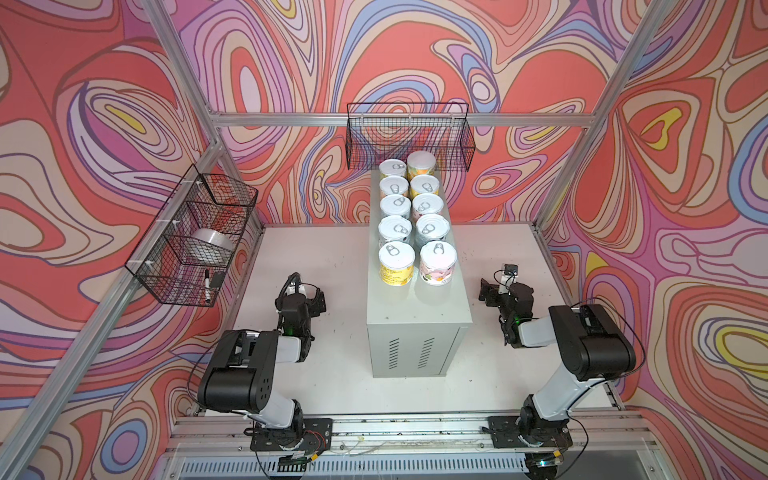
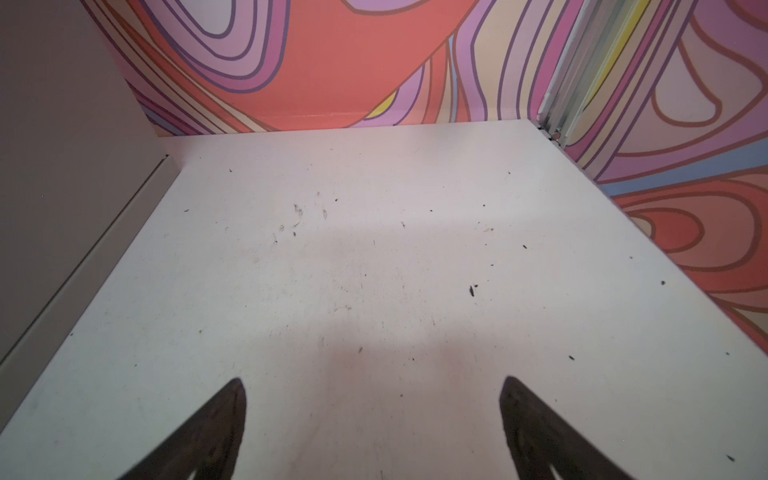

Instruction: Place and organize the canned foods onto the counter

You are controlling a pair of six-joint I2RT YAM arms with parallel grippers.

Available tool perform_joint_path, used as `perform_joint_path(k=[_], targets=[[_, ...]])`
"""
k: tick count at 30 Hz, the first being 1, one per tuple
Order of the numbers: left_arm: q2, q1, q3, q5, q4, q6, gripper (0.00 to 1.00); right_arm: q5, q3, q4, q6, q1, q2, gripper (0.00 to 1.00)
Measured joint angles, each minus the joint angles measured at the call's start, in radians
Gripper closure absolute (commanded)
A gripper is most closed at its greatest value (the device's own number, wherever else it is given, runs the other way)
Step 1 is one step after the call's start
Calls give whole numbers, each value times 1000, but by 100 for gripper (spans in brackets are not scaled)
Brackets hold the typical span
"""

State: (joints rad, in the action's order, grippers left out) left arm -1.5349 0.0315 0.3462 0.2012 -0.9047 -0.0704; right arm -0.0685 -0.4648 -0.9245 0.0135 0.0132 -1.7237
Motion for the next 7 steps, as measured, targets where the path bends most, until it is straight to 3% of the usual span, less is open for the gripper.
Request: perform_joint_path(k=[7], targets=[[0, 0, 0, 0, 0, 0, 0, 6, -20, 2, 3, -1, 0, 2]])
